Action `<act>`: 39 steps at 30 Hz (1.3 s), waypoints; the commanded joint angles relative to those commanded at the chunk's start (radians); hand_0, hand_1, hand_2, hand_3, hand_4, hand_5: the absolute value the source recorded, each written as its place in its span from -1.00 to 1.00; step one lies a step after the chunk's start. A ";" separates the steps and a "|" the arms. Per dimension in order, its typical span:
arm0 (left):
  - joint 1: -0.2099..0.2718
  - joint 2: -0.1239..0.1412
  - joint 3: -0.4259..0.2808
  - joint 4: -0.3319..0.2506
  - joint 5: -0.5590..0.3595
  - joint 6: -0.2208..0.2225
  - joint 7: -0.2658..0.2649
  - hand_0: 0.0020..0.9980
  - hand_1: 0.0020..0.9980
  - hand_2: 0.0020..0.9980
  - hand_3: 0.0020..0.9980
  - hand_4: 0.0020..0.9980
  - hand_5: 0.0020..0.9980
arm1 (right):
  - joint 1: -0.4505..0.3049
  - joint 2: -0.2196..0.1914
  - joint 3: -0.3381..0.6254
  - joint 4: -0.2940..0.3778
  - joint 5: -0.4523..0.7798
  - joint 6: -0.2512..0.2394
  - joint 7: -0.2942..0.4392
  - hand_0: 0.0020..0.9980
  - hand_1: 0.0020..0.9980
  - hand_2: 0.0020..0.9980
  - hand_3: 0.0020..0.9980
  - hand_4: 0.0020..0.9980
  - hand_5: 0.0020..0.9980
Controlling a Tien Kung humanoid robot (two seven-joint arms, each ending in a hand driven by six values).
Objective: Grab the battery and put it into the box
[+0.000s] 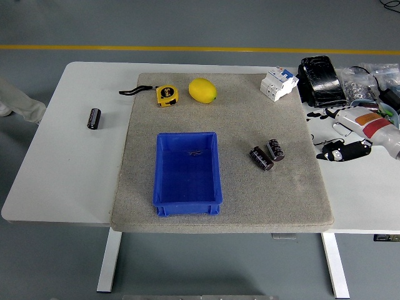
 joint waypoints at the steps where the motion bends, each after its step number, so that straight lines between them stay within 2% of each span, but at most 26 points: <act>1: 0.000 0.000 0.000 0.000 0.000 0.000 0.000 0.60 0.51 0.51 0.13 0.29 0.01 | 0.001 0.001 -0.001 -0.001 0.000 0.000 0.000 0.55 0.56 0.67 0.78 0.86 -0.63; 4: -0.003 0.001 0.008 0.000 -0.006 0.000 0.000 0.60 0.51 0.51 0.13 0.29 0.01 | 0.033 0.030 -0.029 -0.034 -0.012 0.014 0.002 0.55 0.56 0.67 0.78 0.86 -0.63; 5: -0.003 0.001 0.011 0.000 -0.008 0.000 -0.001 0.60 0.50 0.51 0.13 0.29 0.01 | 0.040 0.037 -0.036 -0.042 -0.015 0.021 0.001 0.52 0.51 0.61 0.71 0.96 -0.66; 10: -0.002 0.002 0.009 0.000 -0.007 0.001 0.000 0.60 0.50 0.51 0.13 0.29 0.01 | 0.084 0.085 -0.076 -0.102 -0.029 0.076 -0.011 0.52 0.51 0.61 0.71 0.96 -0.66; 11: -0.001 0.002 0.013 0.000 -0.011 0.001 0.000 0.60 0.50 0.51 0.13 0.29 0.02 | 0.093 0.094 -0.085 -0.110 -0.032 0.088 -0.016 0.53 0.47 0.56 0.69 1.00 -0.65; 16: -0.001 0.006 0.038 0.000 -0.040 0.004 -0.001 0.60 0.50 0.51 0.13 0.29 0.02 | 0.131 0.136 -0.116 -0.149 -0.040 0.118 -0.035 0.53 0.47 0.56 0.69 1.00 -0.65; 19: -0.001 0.009 0.082 0.000 -0.082 0.007 -0.004 0.60 0.49 0.51 0.13 0.29 0.02 | 0.147 0.155 -0.130 -0.173 -0.047 0.117 -0.034 0.55 0.47 0.56 0.68 1.00 -0.67; 25: -0.001 0.012 0.124 0.000 -0.124 0.009 -0.005 0.60 0.49 0.50 0.12 0.29 0.02 | 0.181 0.195 -0.174 -0.228 -0.041 0.104 -0.032 0.54 0.46 0.54 0.66 1.00 -0.67; 39: -0.006 0.015 0.137 -0.002 -0.133 0.007 -0.005 0.60 0.49 0.49 0.12 0.27 0.00 | 0.226 0.254 -0.231 -0.302 -0.062 0.074 -0.027 0.51 0.45 0.50 0.61 1.00 -0.66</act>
